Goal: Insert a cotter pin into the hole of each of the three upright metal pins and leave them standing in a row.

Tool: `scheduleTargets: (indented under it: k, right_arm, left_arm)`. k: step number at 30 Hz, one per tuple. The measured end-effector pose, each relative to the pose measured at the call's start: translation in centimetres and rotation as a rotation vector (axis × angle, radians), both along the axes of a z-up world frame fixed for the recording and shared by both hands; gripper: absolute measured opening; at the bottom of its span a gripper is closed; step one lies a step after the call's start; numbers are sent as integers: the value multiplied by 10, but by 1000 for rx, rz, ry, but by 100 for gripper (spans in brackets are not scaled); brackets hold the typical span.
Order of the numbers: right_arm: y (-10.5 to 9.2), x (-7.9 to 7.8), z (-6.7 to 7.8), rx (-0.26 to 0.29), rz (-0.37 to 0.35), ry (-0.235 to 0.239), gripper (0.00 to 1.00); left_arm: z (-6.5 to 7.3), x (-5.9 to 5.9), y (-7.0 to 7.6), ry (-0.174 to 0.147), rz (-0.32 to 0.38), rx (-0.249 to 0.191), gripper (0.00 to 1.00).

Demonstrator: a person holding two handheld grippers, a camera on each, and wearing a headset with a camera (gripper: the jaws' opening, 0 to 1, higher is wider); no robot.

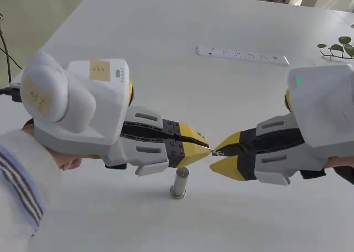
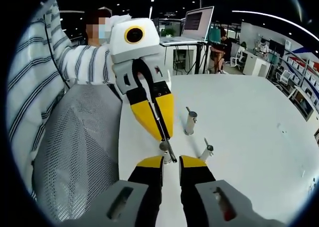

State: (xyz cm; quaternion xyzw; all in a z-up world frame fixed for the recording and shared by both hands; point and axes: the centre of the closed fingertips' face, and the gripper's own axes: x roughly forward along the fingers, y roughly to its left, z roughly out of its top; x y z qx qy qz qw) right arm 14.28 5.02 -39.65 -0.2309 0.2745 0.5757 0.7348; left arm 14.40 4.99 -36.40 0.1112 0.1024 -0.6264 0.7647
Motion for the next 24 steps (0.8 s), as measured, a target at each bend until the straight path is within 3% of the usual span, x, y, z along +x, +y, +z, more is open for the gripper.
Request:
scheduleTargets:
  k: [3, 9, 16, 19, 24]
  right_arm:
    - [0, -1, 0, -6, 4, 5, 0]
    - [-1, -5, -1, -19, 25, 5, 0]
    - [-3, -11, -3, -67, 76, -20, 0]
    - [-3, -8, 1, -63, 92, -72, 0]
    - [-4, -8, 3, -61, 96, -85, 0]
  left_arm:
    - [-1, -2, 0, -1, -12, 4, 0]
    - [-5, -5, 1, -4, -30, 32, 0]
    - [-9, -9, 0, 0, -66, 65, 0]
    - [-12, -8, 1, 3, -59, 82, 0]
    - [-13, -7, 1, 30, -47, 75, 0]
